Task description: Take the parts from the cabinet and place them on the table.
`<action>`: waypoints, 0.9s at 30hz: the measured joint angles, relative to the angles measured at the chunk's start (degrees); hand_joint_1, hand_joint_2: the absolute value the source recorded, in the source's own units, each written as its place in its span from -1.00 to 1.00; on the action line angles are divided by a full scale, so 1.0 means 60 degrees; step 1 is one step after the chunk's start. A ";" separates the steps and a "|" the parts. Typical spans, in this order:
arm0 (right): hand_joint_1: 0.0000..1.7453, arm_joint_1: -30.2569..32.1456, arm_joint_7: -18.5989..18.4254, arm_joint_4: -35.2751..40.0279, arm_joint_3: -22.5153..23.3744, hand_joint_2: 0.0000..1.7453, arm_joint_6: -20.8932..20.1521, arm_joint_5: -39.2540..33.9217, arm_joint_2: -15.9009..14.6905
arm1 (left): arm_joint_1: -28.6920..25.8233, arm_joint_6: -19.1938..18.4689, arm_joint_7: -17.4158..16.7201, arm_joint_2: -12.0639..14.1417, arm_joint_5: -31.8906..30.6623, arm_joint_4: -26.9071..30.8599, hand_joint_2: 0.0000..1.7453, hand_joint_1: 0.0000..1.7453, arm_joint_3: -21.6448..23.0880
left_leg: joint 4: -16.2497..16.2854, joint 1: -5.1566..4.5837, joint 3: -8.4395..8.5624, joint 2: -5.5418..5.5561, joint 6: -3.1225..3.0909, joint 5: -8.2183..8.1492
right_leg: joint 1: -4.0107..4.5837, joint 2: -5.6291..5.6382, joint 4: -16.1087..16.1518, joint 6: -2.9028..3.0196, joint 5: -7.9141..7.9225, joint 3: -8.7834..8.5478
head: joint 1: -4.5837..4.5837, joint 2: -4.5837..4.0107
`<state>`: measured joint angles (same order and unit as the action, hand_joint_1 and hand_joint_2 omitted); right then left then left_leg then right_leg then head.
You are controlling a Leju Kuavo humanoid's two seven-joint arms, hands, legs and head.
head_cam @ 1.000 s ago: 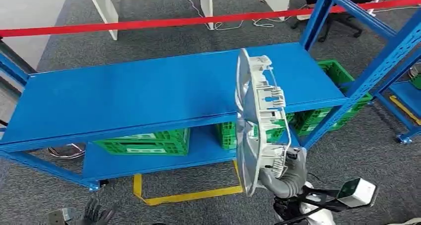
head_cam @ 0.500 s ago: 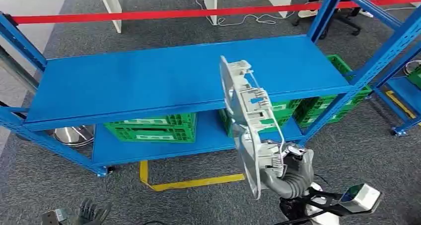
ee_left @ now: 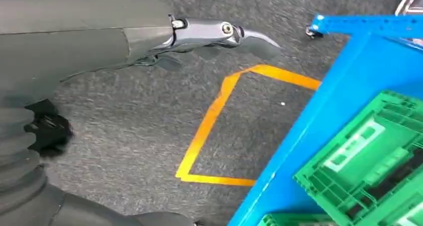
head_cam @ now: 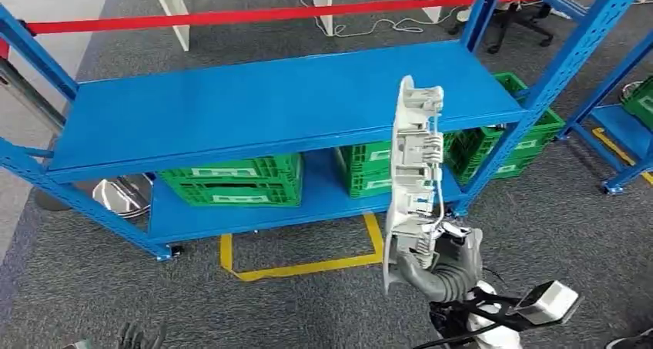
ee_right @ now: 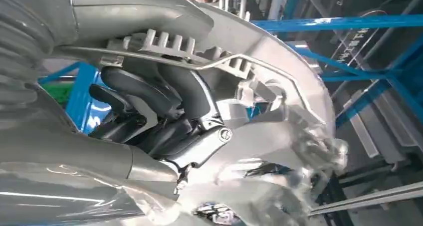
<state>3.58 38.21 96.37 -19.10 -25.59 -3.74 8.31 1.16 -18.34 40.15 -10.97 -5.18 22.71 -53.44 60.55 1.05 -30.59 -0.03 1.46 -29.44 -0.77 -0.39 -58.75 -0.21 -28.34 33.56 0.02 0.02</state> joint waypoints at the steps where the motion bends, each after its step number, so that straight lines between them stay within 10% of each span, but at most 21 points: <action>1: 1.00 0.0001 0.0000 0.0000 0.0000 1.00 0.0007 0.0000 0.0004 | 0.0010 -0.0007 0.0000 0.0004 -0.0004 0.0000 1.00 -1.00 -0.0007 | -0.0407 -0.0042 0.0254 0.0050 -0.0048 -0.0160 | 0.0038 0.0000 -0.0014 -0.0079 0.0058 0.0079 | 0.0010 0.0000; 5: 1.00 0.0008 0.0000 -0.0007 -0.0033 1.00 0.0007 0.0004 0.0007 | -0.0039 -0.0011 0.0000 0.0004 -0.0007 -0.0007 1.00 -1.00 -0.0044 | -0.0573 -0.0089 -0.0003 0.0024 -0.0340 0.0143 | 0.0018 0.0002 0.0102 -0.0362 0.0388 0.0164 | 0.0011 0.0000; 9: 1.00 0.0005 0.0000 -0.0051 -0.0058 1.00 0.0014 0.0007 0.0004 | -0.0003 0.0044 0.0000 0.0000 -0.0004 -0.0022 1.00 -1.00 -0.0098 | -0.0642 -0.0092 -0.0414 -0.0048 -0.0575 0.0578 | -0.0012 0.0038 -0.1796 -0.0419 -0.1464 0.0843 | 0.0077 0.0000; 11: 1.00 0.0009 0.0000 -0.0098 -0.0069 1.00 0.0055 0.0007 0.0004 | -0.0007 0.0055 0.0000 0.0000 -0.0026 -0.0047 1.00 -1.00 -0.0106 | -0.0627 -0.0127 -0.0673 -0.0064 -0.0573 0.0764 | -0.0008 0.0039 -0.2811 -0.0443 -0.1687 0.0974 | 0.0076 0.0000; 14: 1.00 -0.0010 0.0000 -0.0157 -0.0091 1.00 0.0113 0.0004 0.0004 | -0.0002 0.0058 0.0000 -0.0004 -0.0116 -0.0073 1.00 -1.00 -0.0113 | -0.0610 -0.0139 -0.0974 -0.0067 -0.0528 0.1017 | -0.0009 0.0036 -0.1395 -0.0404 -0.0631 -0.0225 | 0.0080 0.0000; 16: 1.00 -0.0088 0.0000 -0.0157 -0.0117 1.00 0.0160 -0.0007 0.0004 | 0.0004 0.0058 0.0000 -0.0022 -0.0171 -0.0073 1.00 -1.00 -0.0127 | -0.0557 -0.0204 -0.1117 -0.0065 -0.0442 0.1139 | 0.0029 0.0030 0.0308 -0.0363 -0.0626 -0.1352 | 0.0084 0.0000; 20: 1.00 -0.0084 0.0000 -0.0175 -0.0186 1.00 0.0197 -0.0022 0.0000 | 0.0019 0.0149 0.0000 -0.0044 -0.0247 -0.0091 1.00 -1.00 -0.0167 | -0.0661 -0.0193 -0.1284 -0.0063 -0.0284 0.1606 | 0.0071 0.0065 0.0654 -0.0225 -0.0555 -0.1272 | 0.0073 0.0000; 22: 1.00 -0.0103 0.0000 -0.0230 -0.0211 1.00 0.0207 -0.0036 0.0000 | 0.0003 0.0182 0.0000 -0.0018 -0.0295 -0.0116 1.00 -1.00 -0.0193 | -0.0325 -0.0173 -0.1455 -0.0032 -0.0169 0.0901 | -0.0033 -0.0010 0.0658 -0.0029 -0.0363 -0.1075 | 0.0026 0.0000; 25: 1.00 -0.0095 0.0000 -0.0273 -0.0237 1.00 0.0211 -0.0036 0.0000 | 0.0002 0.0186 0.0000 -0.0022 -0.0335 -0.0164 1.00 -1.00 -0.0211 | 0.1914 -0.0103 -0.1842 -0.0031 -0.0048 -0.0688 | -0.0019 -0.0103 0.0540 0.0052 -0.0133 -0.0696 | -0.0011 0.0000; 27: 1.00 -0.0076 0.0003 -0.0309 -0.0237 1.00 0.0215 -0.0040 -0.0004 | 0.0005 0.0186 0.0000 -0.0022 -0.0339 -0.0168 1.00 -1.00 -0.0229 | 0.2521 -0.0094 -0.1703 -0.0031 -0.0022 -0.0629 | -0.0019 -0.0159 0.0382 0.0050 -0.0036 -0.0414 | -0.0015 0.0000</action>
<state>3.12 38.23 94.51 -20.52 -24.30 -3.98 8.28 1.19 -17.22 40.15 -11.10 -7.21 21.70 -54.82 75.67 0.49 -40.80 -0.21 1.33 -33.22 -0.88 -1.34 -56.46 0.09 -28.56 31.08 -0.07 0.02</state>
